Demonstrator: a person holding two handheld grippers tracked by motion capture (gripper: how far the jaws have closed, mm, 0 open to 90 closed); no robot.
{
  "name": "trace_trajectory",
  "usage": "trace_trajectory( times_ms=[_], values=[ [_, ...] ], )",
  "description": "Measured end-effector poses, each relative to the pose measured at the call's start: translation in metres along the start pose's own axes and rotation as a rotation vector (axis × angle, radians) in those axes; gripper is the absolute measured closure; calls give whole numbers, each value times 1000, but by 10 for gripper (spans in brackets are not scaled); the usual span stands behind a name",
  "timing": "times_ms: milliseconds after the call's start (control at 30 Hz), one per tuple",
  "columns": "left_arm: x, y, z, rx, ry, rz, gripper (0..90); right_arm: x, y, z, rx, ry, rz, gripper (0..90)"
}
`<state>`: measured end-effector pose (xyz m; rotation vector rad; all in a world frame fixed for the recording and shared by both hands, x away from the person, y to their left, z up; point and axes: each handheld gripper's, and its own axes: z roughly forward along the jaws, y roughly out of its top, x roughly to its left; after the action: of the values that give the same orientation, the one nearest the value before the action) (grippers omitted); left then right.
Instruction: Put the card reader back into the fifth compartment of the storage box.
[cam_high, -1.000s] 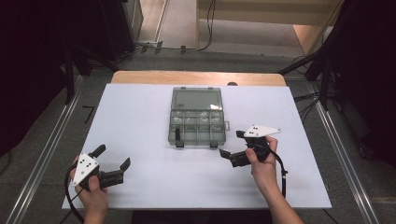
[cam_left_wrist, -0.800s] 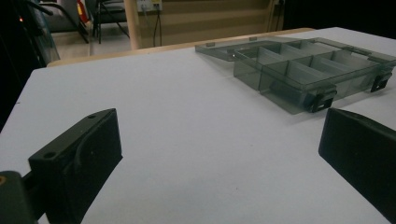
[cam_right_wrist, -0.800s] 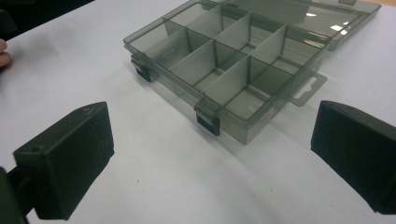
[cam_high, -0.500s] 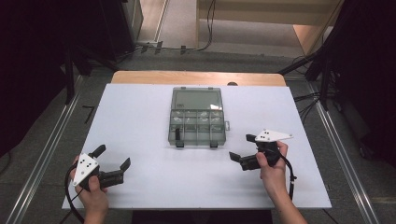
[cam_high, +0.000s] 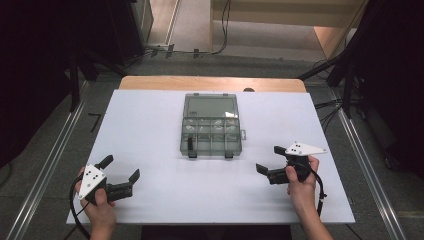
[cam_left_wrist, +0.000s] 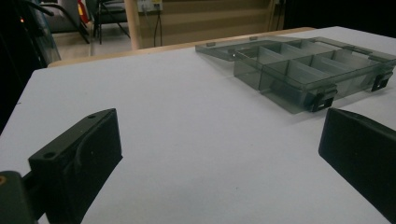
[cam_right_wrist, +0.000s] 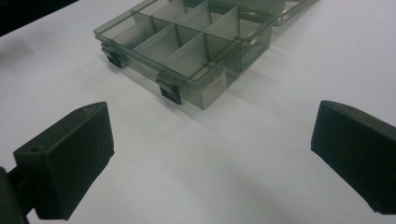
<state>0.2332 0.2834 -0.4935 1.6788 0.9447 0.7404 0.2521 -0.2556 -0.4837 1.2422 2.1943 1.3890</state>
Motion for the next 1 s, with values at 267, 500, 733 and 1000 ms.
trace_trajectory(
  times_ms=[267,500,733,1000],
  values=[
    [0,0,0,1,0,2,0,-9,-9,-11,-18,-21,12,0],
    [0,0,-1,0,-4,1,0,-19,-20,-21,-32,-52,27,0],
    [0,0,-1,-2,-6,0,0,-26,-27,-28,-48,-62,34,0],
    [1,0,-1,-6,-5,-5,0,-33,-36,-37,-60,-81,30,0]
  ],
)
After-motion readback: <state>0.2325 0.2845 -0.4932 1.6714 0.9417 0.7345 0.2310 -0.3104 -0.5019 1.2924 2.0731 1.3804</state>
